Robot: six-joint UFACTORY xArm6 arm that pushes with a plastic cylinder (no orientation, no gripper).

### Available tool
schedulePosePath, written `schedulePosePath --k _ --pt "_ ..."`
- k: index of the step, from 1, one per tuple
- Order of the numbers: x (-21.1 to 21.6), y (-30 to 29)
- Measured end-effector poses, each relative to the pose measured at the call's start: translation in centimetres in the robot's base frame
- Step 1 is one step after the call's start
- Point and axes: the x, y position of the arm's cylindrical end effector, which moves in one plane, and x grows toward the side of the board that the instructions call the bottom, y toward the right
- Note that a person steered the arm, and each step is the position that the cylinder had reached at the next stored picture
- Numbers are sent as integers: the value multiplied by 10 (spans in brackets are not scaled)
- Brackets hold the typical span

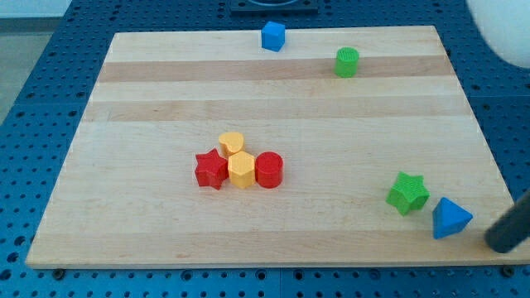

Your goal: Place the blue triangle to the center of the board

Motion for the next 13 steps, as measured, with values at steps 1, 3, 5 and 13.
schedulePosePath --k 1,3,5,13 --pt "-15 -36" --pt "-46 -97" --pt "-109 -156" --pt "-50 -196"
